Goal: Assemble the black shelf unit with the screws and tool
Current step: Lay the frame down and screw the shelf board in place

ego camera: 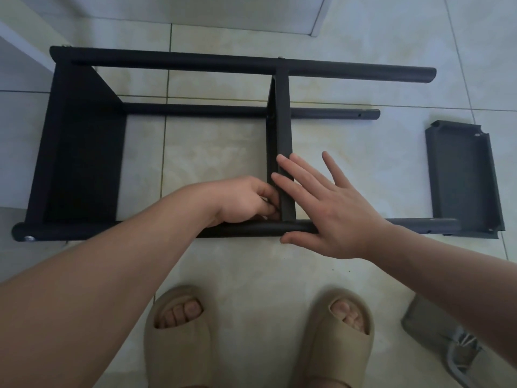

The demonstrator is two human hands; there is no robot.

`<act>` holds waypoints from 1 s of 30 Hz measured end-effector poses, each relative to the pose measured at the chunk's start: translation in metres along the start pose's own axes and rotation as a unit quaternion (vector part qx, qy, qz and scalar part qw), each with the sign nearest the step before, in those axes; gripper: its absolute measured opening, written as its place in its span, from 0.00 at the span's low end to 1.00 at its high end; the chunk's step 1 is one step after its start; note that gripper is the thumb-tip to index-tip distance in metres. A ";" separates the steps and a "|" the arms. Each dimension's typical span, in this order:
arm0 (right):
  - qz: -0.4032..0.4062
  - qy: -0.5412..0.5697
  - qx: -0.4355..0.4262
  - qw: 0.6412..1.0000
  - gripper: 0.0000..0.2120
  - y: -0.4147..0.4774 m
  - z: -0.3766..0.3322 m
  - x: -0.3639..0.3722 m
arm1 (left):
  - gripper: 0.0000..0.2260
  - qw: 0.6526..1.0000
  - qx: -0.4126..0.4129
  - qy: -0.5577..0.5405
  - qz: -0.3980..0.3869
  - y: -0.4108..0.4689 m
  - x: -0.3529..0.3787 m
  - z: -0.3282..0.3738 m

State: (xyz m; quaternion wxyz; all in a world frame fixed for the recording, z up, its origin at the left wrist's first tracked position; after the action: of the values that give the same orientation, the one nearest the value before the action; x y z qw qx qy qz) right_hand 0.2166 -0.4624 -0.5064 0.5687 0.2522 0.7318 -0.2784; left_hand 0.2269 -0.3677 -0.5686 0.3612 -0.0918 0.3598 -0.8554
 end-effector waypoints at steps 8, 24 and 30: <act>-0.015 -0.022 0.011 1.000 0.48 0.002 0.002 0.004 | 0.11 0.999 -0.012 -0.015 -0.028 -0.001 0.003 0.001; -0.043 -0.013 0.016 0.999 0.48 0.004 0.002 0.010 | 0.10 0.997 -0.017 -0.069 -0.038 0.002 0.002 -0.009; -0.046 -0.005 0.016 0.999 0.48 0.005 0.002 0.011 | 0.08 0.997 -0.035 -0.058 -0.039 0.010 0.003 -0.014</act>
State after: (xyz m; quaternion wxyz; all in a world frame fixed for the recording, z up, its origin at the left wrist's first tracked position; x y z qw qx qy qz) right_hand 0.2191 -0.4602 -0.5179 0.5551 0.2254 0.7351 -0.3173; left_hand 0.2249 -0.3667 -0.5861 0.3441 -0.1684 0.3643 -0.8488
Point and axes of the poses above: each hand's wrist, its own y-axis towards the middle knuckle, its own x-axis out of the palm, z = x × y, the point moved 10 cm from there along y, towards the middle knuckle, and after that the axes turned 1 degree about y, right-handed, at the moved point
